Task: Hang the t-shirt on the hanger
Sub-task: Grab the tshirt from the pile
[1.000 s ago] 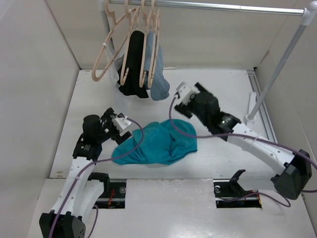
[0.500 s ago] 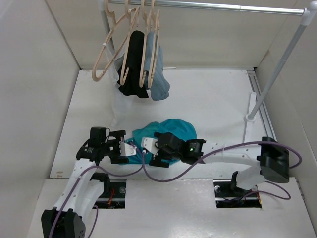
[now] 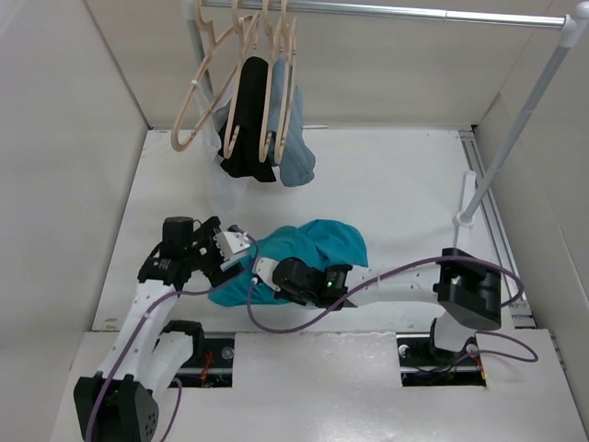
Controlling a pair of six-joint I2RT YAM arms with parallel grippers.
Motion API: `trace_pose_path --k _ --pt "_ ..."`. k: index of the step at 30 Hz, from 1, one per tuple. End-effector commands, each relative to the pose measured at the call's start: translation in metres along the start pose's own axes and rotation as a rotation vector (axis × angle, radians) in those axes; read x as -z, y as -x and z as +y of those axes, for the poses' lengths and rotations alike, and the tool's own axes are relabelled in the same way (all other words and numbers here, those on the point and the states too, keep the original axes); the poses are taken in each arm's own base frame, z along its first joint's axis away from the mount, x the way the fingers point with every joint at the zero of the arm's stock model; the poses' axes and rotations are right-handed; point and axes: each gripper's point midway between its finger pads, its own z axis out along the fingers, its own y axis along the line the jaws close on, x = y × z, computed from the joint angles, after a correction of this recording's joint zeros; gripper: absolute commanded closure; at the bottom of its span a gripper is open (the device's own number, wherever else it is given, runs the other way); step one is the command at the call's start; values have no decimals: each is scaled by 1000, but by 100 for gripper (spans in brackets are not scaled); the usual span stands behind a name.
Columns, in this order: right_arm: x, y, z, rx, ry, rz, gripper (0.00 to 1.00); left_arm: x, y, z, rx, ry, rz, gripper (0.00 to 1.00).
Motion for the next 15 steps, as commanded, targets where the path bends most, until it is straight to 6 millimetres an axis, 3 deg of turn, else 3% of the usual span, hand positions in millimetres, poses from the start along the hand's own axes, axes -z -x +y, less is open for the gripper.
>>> trace_pose_path --k 1,3,4,5,6,9,12,13,15 --pt "34 49 -45 -171 -119 -167 100 -9 -13 -32 -10 -162 27 0" --pt "40 39 -63 -231 -122 -164 100 -13 -18 -28 -44 -156 62 0" --pt "52 37 -83 -310 -142 -176 100 -18 -20 -28 -93 -166 85 0" --pt "59 41 -81 -332 -123 -191 100 -20 -22 -30 -105 -170 90 0" --pt "61 27 -104 -399 -150 -181 100 -22 -19 -28 -122 -162 88 0" --pt "90 29 -139 -503 -152 -264 100 -29 -10 -38 -182 -209 75 0" --pt "104 19 -155 -564 -139 -261 100 -40 2 -53 -234 -265 89 0" --pt "108 8 -174 -607 -165 -258 100 -45 5 -54 -241 -261 94 0" --pt "110 -1 -190 -648 -159 -262 100 -58 12 -57 -262 -254 100 0"
